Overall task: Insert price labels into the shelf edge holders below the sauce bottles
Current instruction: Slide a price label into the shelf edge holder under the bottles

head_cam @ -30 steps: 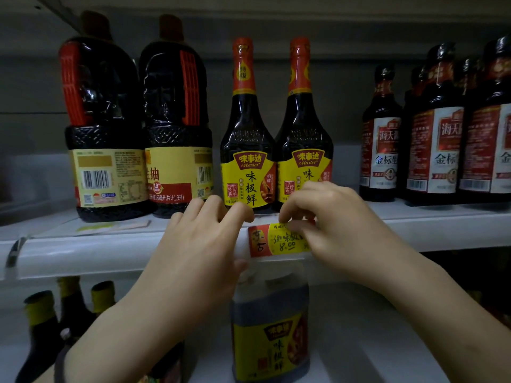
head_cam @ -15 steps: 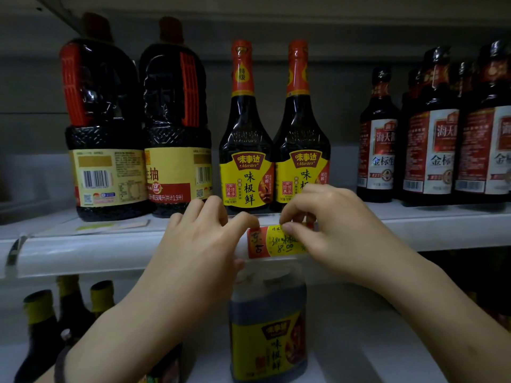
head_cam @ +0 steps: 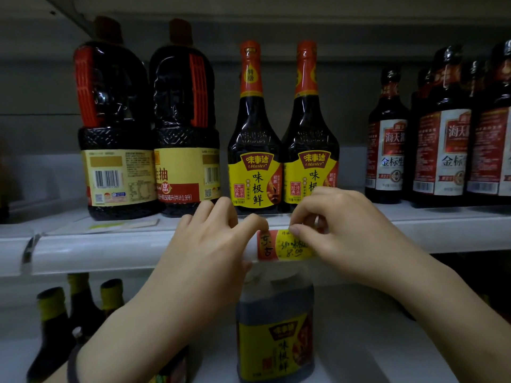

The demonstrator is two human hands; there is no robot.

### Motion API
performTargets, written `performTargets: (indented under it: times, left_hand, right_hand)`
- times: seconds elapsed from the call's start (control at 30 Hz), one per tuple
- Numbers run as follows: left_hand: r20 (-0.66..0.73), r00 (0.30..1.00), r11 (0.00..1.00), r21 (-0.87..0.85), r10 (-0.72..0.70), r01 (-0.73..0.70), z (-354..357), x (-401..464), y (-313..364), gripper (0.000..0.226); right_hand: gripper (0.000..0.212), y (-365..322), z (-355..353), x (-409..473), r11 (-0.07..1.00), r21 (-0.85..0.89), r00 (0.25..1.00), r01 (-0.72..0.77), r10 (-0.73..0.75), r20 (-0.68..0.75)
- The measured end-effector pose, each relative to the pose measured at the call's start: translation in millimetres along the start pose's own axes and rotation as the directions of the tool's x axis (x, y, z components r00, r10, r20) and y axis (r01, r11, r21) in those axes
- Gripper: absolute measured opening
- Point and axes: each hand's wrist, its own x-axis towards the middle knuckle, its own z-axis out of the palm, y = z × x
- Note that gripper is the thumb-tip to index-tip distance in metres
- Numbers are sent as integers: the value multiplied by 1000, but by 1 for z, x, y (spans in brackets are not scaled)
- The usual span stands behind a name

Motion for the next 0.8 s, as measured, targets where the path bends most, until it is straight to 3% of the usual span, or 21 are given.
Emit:
performTargets:
  times: [0.47,0.63,0.8]
  left_hand:
    - [70,997,999,-20,-44,45,-36,-35,-59,44]
    - [103,990,995,31,-99,96,-51,-49,-92,45]
    - [114,982,988,54,-152,147,-58,-63,-117,42]
  right_hand:
    - [10,-67,31,46,989,86,992,121,-122,6]
    - [13,-104,48,72,985,117,988,129,-137,64]
    - [10,-135,72,104,982,141,964,123,-152,217]
